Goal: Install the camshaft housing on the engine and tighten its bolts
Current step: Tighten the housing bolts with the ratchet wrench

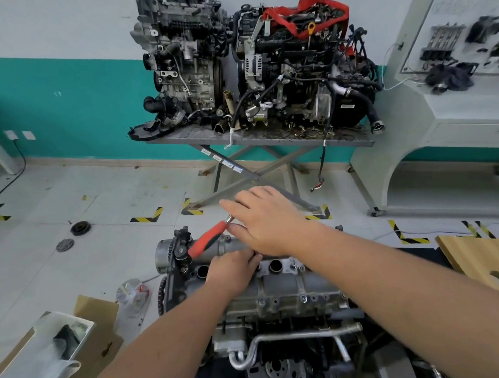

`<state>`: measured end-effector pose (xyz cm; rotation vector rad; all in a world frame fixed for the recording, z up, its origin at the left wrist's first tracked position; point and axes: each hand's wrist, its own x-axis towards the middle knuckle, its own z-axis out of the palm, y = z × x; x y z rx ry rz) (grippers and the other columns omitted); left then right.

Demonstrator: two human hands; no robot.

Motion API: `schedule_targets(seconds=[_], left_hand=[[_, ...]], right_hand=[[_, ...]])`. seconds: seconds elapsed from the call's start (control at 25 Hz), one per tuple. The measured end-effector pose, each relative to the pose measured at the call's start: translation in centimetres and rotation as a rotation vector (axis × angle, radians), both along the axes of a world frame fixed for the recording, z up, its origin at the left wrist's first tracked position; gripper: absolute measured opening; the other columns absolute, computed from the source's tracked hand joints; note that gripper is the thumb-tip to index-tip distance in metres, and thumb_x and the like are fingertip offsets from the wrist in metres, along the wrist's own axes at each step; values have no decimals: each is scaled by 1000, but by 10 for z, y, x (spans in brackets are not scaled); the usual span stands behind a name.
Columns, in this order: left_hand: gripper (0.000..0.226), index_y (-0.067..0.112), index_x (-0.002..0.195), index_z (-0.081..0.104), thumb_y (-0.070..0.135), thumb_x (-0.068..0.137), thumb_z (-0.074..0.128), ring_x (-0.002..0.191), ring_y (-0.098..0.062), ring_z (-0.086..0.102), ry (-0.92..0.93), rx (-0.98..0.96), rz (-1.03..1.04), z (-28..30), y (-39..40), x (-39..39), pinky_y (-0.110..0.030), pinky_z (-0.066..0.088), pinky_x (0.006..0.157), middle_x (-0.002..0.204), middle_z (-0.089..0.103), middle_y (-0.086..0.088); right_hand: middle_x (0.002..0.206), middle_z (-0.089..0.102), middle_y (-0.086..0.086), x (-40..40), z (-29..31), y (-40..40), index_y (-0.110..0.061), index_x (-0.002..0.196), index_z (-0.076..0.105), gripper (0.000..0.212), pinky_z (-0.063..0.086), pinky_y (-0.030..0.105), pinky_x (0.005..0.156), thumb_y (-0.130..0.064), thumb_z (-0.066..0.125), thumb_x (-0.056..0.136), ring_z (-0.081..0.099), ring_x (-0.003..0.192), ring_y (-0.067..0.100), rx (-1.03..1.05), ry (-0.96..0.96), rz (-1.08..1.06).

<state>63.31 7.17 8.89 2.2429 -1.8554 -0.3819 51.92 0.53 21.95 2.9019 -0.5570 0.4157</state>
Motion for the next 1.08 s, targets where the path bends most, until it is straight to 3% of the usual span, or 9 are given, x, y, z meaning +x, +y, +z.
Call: schedule_targets(seconds=[0.12, 0.28, 0.44, 0.56, 0.64, 0.8, 0.96, 1.0, 1.08], left_hand=[[31, 28, 92, 49, 51, 104, 32, 99, -27, 64, 37, 22, -12, -2, 3, -1, -37, 37, 73, 103, 70, -1], [35, 32, 83, 45, 56, 103, 31, 95, -24, 65, 40, 5, -17, -3, 1, 2, -36, 37, 71, 97, 69, 2], [34, 33, 82, 49, 55, 102, 33, 97, -23, 64, 51, -24, -11, -4, 2, -1, -35, 36, 72, 99, 70, 3], [41, 30, 70, 41, 55, 102, 34, 92, -23, 64, 57, -13, -20, -4, 0, 0, -36, 34, 69, 90, 67, 4], [45, 30, 65, 38, 55, 102, 34, 88, -23, 64, 57, -1, -14, -6, -2, 1, -36, 33, 67, 78, 60, 6], [46, 25, 68, 43, 55, 102, 34, 80, -23, 62, 57, 4, 7, -11, -3, 3, -35, 31, 62, 66, 50, 8], [34, 21, 110, 57, 48, 102, 38, 77, -28, 60, 74, -75, -3, -12, -3, 0, -32, 38, 61, 85, 66, 3], [38, 18, 124, 55, 45, 102, 41, 84, -28, 64, 121, -107, 1, -12, -3, 0, -30, 42, 65, 97, 68, 0], [36, 22, 113, 62, 49, 103, 41, 88, -22, 64, 145, -97, 3, -12, -3, 2, -24, 38, 59, 96, 70, 3]], right_hand=[[115, 60, 0, 5, 19, 4, -29, 141, 48, 49, 43, 41, 89, -49, 23, 104, 55, 109, 25, 17, 219, -52], [78, 65, 2, 22, 36, 1, -13, 89, 55, 31, 49, 33, 58, -29, 35, 105, 67, 79, 27, 522, 145, -278], [69, 71, 7, 15, 25, 8, -7, 91, 51, 12, 48, 23, 55, -5, 42, 100, 73, 68, 22, 1696, -599, -481], [73, 71, 0, 12, 7, 15, -15, 82, 52, 20, 41, 29, 68, -4, 50, 99, 72, 79, 17, 2019, -1131, -396], [81, 72, 1, 13, -8, 15, -19, 77, 53, 24, 41, 29, 71, -11, 56, 100, 66, 85, 22, 1983, -1294, -276], [116, 69, -15, 6, -34, 19, -41, 111, 70, 20, 50, 23, 93, -42, 54, 100, 63, 111, 6, 1374, -930, -203], [128, 67, 7, 4, -47, 5, -11, 109, 76, 23, 51, 36, 94, -4, 70, 88, 62, 113, 29, 286, -779, -8], [126, 68, 11, 3, -45, 1, -8, 105, 77, 28, 52, 41, 90, 6, 71, 81, 62, 109, 36, 150, -709, -1], [114, 71, 11, 1, -38, -5, -7, 106, 75, 32, 54, 47, 85, 7, 70, 77, 63, 105, 36, 47, -548, 33]])
